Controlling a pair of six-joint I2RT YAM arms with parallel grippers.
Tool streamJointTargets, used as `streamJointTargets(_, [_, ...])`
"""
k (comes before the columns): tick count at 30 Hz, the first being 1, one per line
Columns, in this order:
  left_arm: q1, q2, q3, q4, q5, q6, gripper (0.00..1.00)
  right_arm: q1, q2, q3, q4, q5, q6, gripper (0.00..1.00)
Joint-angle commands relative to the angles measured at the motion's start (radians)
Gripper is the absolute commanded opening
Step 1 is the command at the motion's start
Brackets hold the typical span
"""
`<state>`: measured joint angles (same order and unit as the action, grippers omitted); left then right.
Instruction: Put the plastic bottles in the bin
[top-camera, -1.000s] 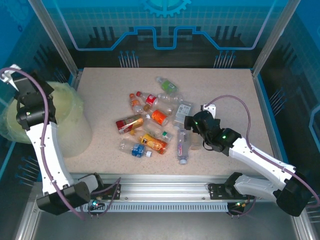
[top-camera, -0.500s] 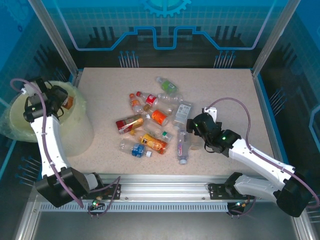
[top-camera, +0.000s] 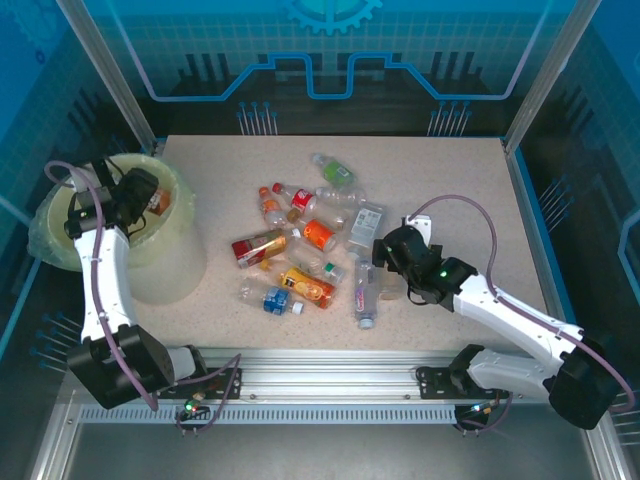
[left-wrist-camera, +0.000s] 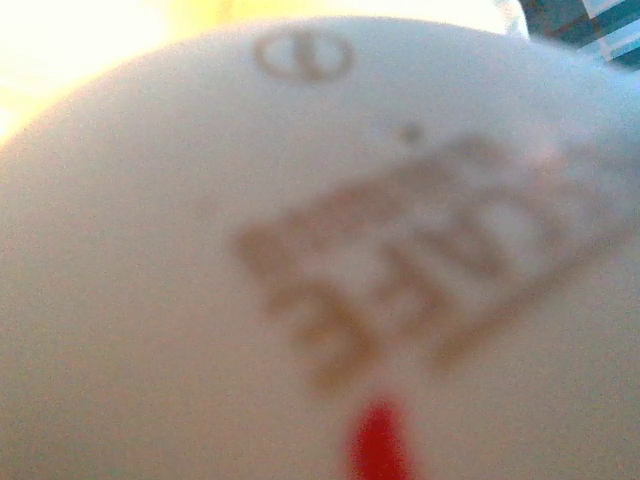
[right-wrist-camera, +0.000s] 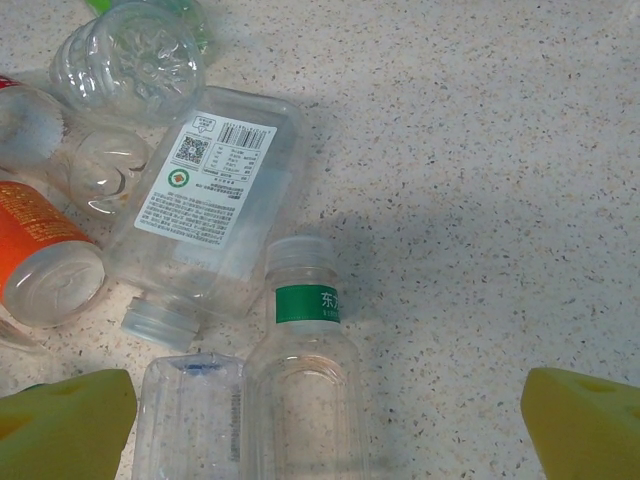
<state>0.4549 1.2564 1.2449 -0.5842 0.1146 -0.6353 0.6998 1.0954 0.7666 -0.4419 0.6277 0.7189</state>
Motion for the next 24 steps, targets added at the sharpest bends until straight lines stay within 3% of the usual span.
streamJointTargets(1, [-0.005, 0.006, -0.014, 0.021, 0.045, -0.017, 0.59, -0.012, 0.006, 0.021, -0.014, 0.012, 0.02, 1.0])
streamJointTargets(10, [-0.007, -0.025, 0.014, -0.012, 0.018, 0.023, 0.74, -0.019, 0.034, 0.0, -0.072, -0.023, 0.071, 1.0])
streamJointTargets(18, [-0.007, -0.056, 0.075, -0.05, 0.033, 0.085, 0.88, -0.087, 0.072, -0.079, -0.023, -0.298, 0.079, 0.98])
streamJointTargets(24, [-0.005, -0.112, 0.091, -0.058, 0.056, 0.109, 0.94, -0.088, 0.15, -0.065, -0.018, -0.369, 0.033, 0.9])
